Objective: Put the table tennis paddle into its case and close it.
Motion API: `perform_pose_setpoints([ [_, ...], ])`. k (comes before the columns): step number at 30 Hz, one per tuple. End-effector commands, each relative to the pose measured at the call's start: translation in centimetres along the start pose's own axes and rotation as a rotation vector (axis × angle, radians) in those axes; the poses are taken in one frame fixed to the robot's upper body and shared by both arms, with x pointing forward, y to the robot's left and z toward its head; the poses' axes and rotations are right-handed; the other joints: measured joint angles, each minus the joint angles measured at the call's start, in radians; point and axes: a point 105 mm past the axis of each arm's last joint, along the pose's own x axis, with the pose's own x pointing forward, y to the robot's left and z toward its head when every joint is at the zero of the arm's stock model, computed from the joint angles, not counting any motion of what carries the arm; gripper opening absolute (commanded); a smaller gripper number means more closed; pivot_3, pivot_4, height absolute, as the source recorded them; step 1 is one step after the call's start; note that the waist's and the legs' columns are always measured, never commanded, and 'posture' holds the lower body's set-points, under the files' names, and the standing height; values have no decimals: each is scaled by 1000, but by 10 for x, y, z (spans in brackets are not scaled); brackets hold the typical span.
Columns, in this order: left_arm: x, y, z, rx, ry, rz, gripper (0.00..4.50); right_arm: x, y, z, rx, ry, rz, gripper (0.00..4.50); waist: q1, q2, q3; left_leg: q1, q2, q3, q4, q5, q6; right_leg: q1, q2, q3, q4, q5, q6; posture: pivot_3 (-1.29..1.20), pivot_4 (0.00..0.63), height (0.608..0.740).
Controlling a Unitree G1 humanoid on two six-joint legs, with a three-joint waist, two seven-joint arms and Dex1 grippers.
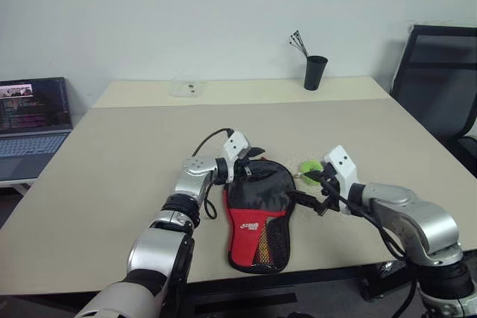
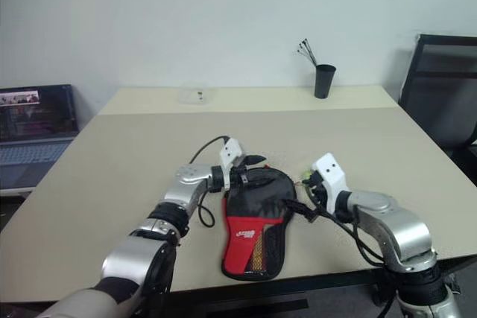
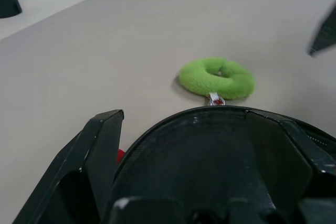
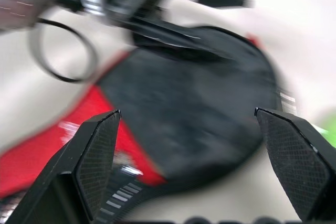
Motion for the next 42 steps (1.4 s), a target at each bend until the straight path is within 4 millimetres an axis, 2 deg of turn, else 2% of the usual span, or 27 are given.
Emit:
perform_pose_setpoints([
  [1, 3, -2, 6, 57, -3, -4, 4005, -4, -25, 7, -37, -33, -59, 4500, -1, 0, 0, 0, 0, 0, 0, 0, 0, 0, 0, 0, 0, 0, 0, 0, 150, 740],
  [4, 4, -5, 3, 53, 5, -14, 4005, 2, -48, 0, -83, 1, -132, 4500, -3, 0, 0, 0, -1, 0, 0, 0, 0, 0, 0, 0, 0, 0, 0, 0, 150, 740],
  [7, 5, -7, 1, 55, 11, -24, 4005, 9, -62, -5, -112, 28, -163, 4500, -4, 0, 0, 1, -1, 1, 0, 0, 0, 0, 1, 0, 0, 0, 0, 0, 150, 740],
  [17, 6, -11, 0, 58, 17, -38, 4005, 37, -79, -22, -119, 82, -155, 4500, -4, 0, 0, 0, 0, 1, 0, 0, 0, 0, 1, 1, 0, 0, 0, 0, 150, 740],
  [25, 5, -13, -1, 65, 22, -44, 4005, 45, -101, -25, -111, 92, -245, 4500, -4, 0, 0, 0, 0, 1, 0, 0, 0, 0, 1, 1, 1, 0, 0, 0, 150, 740],
  [33, 4, -14, -1, 73, 28, -47, 4005, 41, -98, -14, -145, 66, -221, 4500, -4, 1, 0, 1, 0, 1, 0, 0, 0, 0, 0, 2, 1, 0, 0, 0, 150, 740],
  [37, 5, -15, -2, 72, 30, -46, 4005, 42, -102, -15, -198, 83, -265, 4500, -3, 1, 0, 1, 0, 1, 0, 0, 0, 0, 0, 2, 1, 0, 0, 0, 150, 740],
  [40, 8, -16, -2, 70, 31, -52, 4054, 44, -105, -17, -240, 98, -292, 3843, -3, 1, 0, 1, 0, 1, 0, 0, 0, 0, 0, 2, 1, 0, 0, 0, 150, 740],
  [42, 11, -19, -2, 72, 34, -72, 4054, 45, -105, -19, -255, 112, -288, 3162, -3, 1, 0, 1, 0, 1, 0, 0, 0, 0, 0, 2, 1, 0, 0, 0, 150, 740],
])
